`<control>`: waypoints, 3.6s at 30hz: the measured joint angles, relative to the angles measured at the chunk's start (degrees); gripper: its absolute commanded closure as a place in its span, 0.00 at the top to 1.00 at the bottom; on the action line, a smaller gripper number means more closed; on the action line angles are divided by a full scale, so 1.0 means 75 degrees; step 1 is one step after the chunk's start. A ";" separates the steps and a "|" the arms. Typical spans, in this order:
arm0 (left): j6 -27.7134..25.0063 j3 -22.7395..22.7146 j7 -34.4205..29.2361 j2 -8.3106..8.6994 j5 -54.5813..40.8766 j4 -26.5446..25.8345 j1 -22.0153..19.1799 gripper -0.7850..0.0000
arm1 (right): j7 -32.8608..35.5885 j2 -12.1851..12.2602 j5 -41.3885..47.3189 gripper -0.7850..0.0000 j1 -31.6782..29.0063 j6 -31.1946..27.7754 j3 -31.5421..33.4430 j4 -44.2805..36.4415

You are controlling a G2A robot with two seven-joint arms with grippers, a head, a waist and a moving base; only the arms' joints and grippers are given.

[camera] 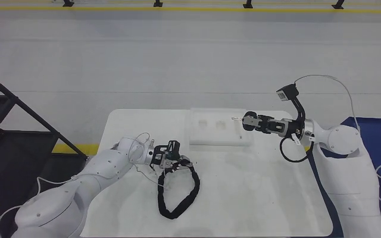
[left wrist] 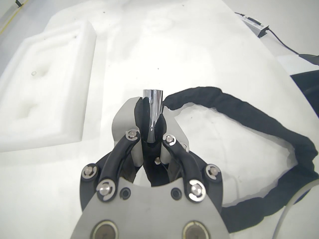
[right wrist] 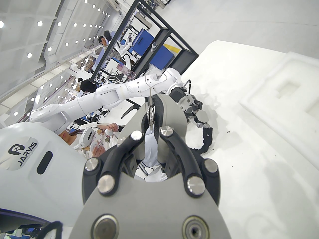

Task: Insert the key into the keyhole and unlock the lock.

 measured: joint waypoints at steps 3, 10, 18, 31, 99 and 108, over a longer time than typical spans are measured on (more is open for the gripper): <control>-0.0094 -0.0246 -0.0067 0.0053 -0.0497 -0.0239 -0.0016 0.00 | 0.0000 0.0000 0.0000 0.00 0.0000 0.0000 0.0000 0.0000; -0.0603 -0.0652 -0.0582 0.0271 -0.1510 -0.1389 -0.0054 0.00 | -0.0174 0.0039 -0.0260 0.00 -0.0090 0.0654 -0.0005 -0.0107; -0.0974 -0.1263 -0.0954 0.0504 -0.2614 -0.2287 -0.0088 0.00 | 0.0408 0.0231 -0.0766 0.00 -0.0004 0.2085 0.0323 -0.0638; -0.1176 -0.1466 -0.1156 0.0352 -0.3089 -0.3128 -0.0299 0.00 | 0.1183 0.0591 -0.1861 0.00 -0.0480 0.3959 0.1107 -0.3284; 0.0162 -0.2028 -0.1464 -0.0579 -0.0862 -0.3377 0.0007 0.00 | 0.1241 0.1966 -0.4291 0.00 -0.0376 0.6125 -0.0050 -0.5749; 0.0039 -0.2134 -0.1661 -0.0661 -0.0882 -0.3387 0.0059 0.00 | 0.1116 0.2114 -0.4111 0.00 -0.0193 0.6250 -0.0223 -0.5700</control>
